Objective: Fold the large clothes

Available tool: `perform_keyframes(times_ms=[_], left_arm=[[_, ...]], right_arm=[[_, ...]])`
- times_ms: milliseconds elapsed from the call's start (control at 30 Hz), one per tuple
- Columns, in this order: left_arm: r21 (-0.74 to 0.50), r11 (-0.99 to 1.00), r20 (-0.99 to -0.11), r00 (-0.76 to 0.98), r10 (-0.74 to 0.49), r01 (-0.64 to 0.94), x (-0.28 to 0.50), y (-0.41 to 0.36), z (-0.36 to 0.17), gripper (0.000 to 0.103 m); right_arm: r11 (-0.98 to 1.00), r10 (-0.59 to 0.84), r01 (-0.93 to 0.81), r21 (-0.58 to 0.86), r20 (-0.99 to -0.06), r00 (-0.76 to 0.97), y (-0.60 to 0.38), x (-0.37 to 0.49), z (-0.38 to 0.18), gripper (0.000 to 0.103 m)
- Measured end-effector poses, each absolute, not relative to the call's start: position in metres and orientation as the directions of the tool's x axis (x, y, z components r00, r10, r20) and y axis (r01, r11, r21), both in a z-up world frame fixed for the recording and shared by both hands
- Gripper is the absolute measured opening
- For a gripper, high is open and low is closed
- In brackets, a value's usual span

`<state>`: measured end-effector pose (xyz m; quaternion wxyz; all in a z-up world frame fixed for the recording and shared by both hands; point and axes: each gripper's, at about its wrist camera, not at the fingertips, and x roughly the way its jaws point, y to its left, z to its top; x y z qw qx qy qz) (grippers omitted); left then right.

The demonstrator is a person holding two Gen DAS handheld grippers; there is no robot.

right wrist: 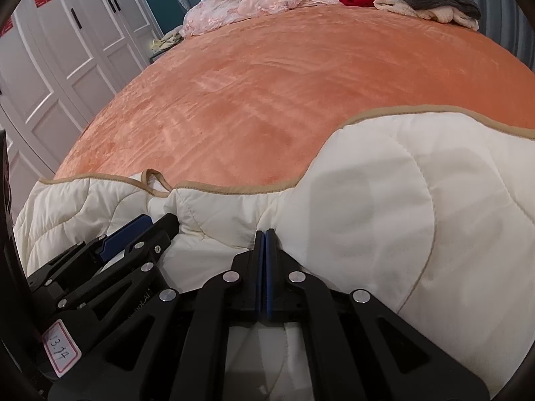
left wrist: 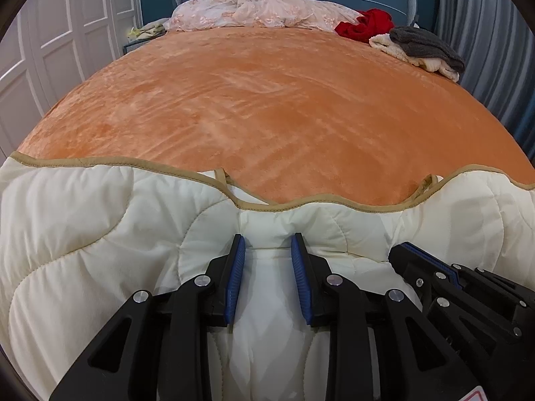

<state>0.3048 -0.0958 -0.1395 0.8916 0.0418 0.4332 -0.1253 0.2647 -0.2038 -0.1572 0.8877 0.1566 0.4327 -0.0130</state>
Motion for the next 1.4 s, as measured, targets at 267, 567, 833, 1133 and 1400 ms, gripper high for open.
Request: perform_keyframes(times_ms=[267, 567, 833, 1133, 1400], left_arm=[[-0.198, 0.962, -0.776, 0.570, -0.270, 0.187, 0.282, -0.037, -0.083, 0.032], [-0.374, 0.926, -0.757, 0.592, -0.276, -0.047, 0.168, 0.115, -0.040, 0.047], [-0.470, 0.871, -0.804, 0.476, -0.356, -0.143, 0.138, 0.149, -0.083, 0.058], [-0.579, 0.788, -0.767, 0.469, -0.439, -0.208, 0.169, 0.135, -0.119, 0.081], [-0.542, 0.821, -0.769, 0.500, -0.398, -0.180, 0.176, 0.123, -0.100, 0.052]], right_arm=[[0.937, 0.064, 0.218, 0.272, -0.749, 0.660, -0.212, 0.222, -0.096, 0.005], [0.941, 0.185, 0.117, 0.317, -0.774, 0.605, -0.158, 0.137, -0.076, 0.005], [0.954, 0.191, 0.098, 0.284, -0.826, 0.530, -0.115, 0.130, -0.100, 0.005], [0.961, 0.163, 0.115, 0.252, -0.849, 0.502, -0.111, 0.134, -0.120, 0.003], [0.961, 0.157, 0.122, 0.248, -0.853, 0.497, -0.111, 0.134, -0.117, 0.002]])
